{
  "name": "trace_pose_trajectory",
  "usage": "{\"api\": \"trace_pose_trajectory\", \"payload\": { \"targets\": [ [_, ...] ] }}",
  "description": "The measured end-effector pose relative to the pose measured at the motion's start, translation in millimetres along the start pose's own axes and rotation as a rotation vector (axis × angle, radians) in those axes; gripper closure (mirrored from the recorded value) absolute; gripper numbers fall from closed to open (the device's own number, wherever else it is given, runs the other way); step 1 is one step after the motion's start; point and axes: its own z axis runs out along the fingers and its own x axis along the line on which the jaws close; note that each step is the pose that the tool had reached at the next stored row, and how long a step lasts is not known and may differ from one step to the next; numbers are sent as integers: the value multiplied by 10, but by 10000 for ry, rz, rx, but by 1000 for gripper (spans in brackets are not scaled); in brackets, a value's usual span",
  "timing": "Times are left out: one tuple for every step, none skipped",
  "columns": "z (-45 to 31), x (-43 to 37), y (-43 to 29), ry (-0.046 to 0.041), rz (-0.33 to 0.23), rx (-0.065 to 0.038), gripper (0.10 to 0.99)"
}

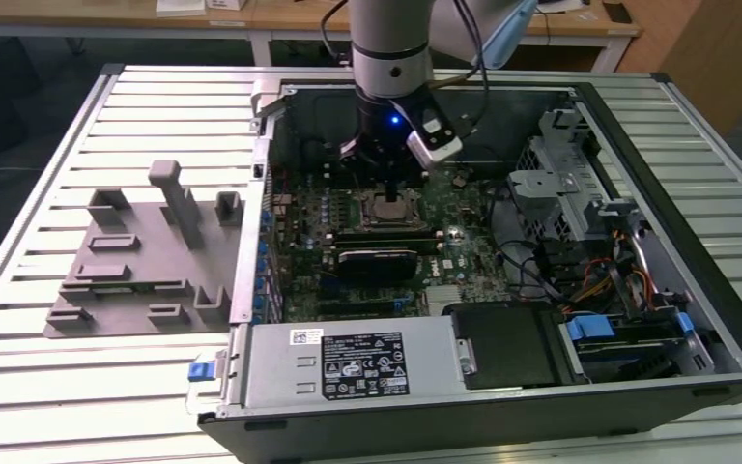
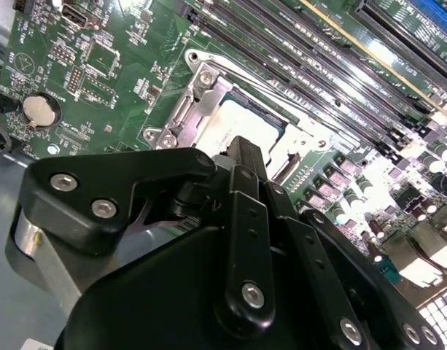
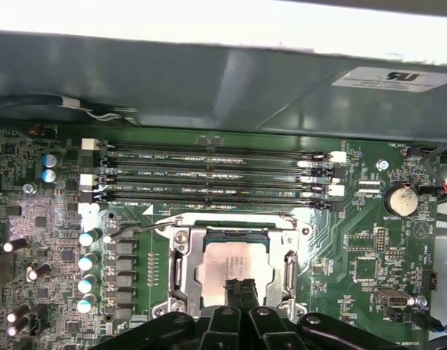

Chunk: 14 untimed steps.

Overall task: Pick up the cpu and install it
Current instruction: 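Install the first cpu locking lever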

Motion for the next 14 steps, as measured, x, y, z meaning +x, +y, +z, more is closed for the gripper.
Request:
{"api": "trace_pose_trajectory", "payload": {
  "targets": [
    [-1,10,1,0,0,-1,980],
    [-1,23,1,-1,0,-1,980],
    [-3,36,1,0,-1,-2,980],
    [-4,49,2,0,0,-1,980],
    [-5,62,2,0,-1,-1,980],
    [-6,74,3,-1,-1,-2,980],
    [-6,82,4,-1,1,-3,980],
    [-7,87,4,-1,0,-2,980],
    [-7,92,4,-1,0,-2,980],
    [-8,97,4,-1,0,-2,980],
    [-8,104,4,-1,0,-2,980],
    [-9,112,4,-1,0,-2,980],
    [-10,121,4,-1,0,-2,980],
    [-11,131,5,-1,0,-2,980]
  ]
}}
